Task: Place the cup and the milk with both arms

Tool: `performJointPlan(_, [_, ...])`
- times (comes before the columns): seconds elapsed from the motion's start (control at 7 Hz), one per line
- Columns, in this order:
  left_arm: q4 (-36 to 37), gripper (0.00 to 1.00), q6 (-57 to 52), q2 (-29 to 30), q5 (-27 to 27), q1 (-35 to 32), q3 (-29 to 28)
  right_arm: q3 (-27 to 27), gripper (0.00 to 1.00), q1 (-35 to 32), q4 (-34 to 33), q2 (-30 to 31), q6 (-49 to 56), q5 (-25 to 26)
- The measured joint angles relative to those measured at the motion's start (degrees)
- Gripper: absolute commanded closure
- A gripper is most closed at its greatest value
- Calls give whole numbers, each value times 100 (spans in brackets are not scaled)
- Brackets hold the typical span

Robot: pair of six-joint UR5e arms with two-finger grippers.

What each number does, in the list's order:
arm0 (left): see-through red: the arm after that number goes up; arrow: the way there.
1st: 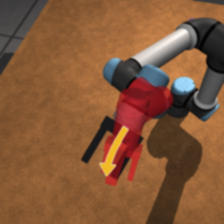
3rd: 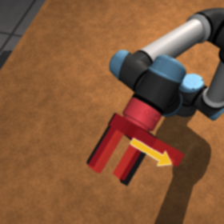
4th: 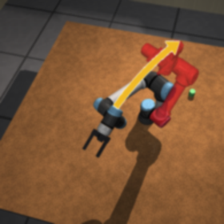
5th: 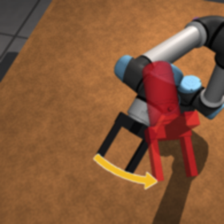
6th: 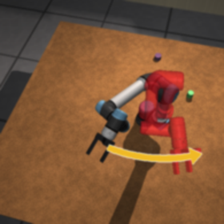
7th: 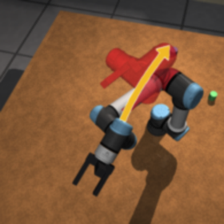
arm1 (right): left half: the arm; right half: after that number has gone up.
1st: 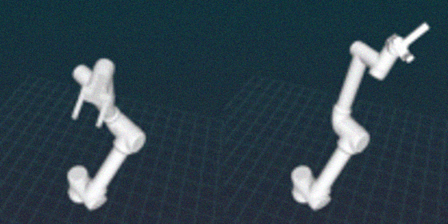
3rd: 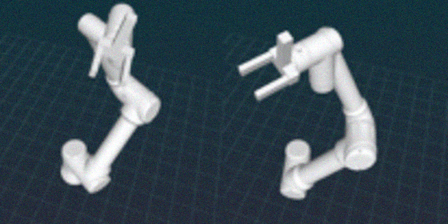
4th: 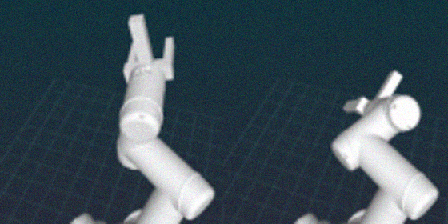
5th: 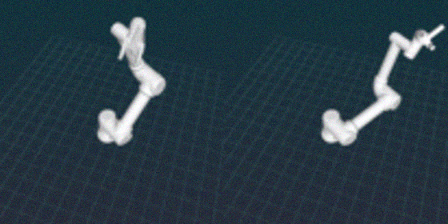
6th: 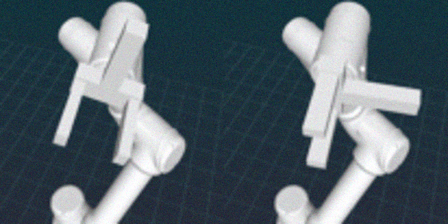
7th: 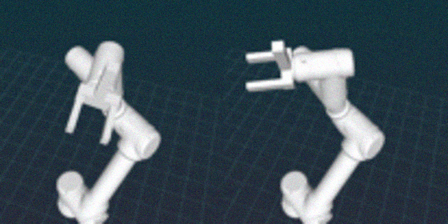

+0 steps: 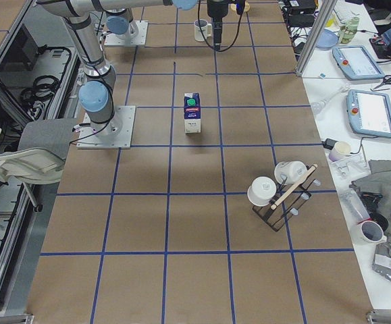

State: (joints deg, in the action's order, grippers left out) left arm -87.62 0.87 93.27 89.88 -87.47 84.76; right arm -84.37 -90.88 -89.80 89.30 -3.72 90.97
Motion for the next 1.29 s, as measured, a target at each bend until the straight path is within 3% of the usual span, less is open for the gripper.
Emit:
performJointPlan(0.43, [-151,0,-600,-31,41,215,40,1,0,0,17,1,5,8])
performJointPlan(0.71, [-266,0,-1693,-36,0,1072,693,12,0,0,34,18,11,9])
performJointPlan(1.0, [817,0,-1929,-24,-7,1589,1902,19,0,0,117,38,22,14])
performJointPlan(1.29, [2073,2,-1905,120,-33,1656,2775,23,0,0,144,43,38,16])
